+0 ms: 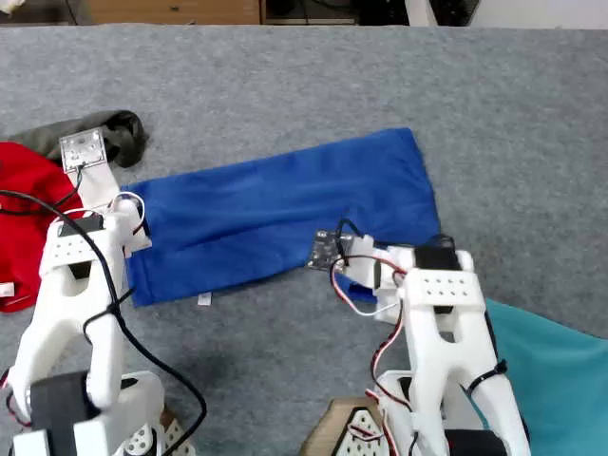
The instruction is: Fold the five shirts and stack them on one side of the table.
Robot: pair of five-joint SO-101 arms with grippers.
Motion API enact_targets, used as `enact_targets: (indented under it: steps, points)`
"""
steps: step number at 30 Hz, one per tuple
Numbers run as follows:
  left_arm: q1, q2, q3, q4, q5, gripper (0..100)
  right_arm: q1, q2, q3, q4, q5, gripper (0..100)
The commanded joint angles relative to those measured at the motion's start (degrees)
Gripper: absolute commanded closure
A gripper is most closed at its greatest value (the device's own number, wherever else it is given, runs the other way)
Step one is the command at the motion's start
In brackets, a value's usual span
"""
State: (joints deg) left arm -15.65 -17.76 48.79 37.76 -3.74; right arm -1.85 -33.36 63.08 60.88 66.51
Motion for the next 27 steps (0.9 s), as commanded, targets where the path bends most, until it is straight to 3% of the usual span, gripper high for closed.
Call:
enact_targets:
  steps: [1,5,20,25,27]
  points:
    - [-0.44,1.54,-2.73,-1.23,0.09,98,0.48,3.65,0.13,-5.63,0.44,81.1]
    - [-0.44,3.12,-3.87,-0.62,0.09,98,1.54,11.47,-1.54,-9.85,0.53,81.0]
    - [-0.35,3.56,-3.78,-0.88,-0.18,98,1.45,23.6,-9.1,-7.38,5.19,81.8]
    - [-0.35,3.56,-3.69,-0.88,-0.18,98,1.54,27.56,-12.88,-5.01,5.63,98.6]
    - [-0.26,3.56,-3.69,-0.88,-0.18,98,1.54,29.14,-14.46,-3.96,5.71,99.0]
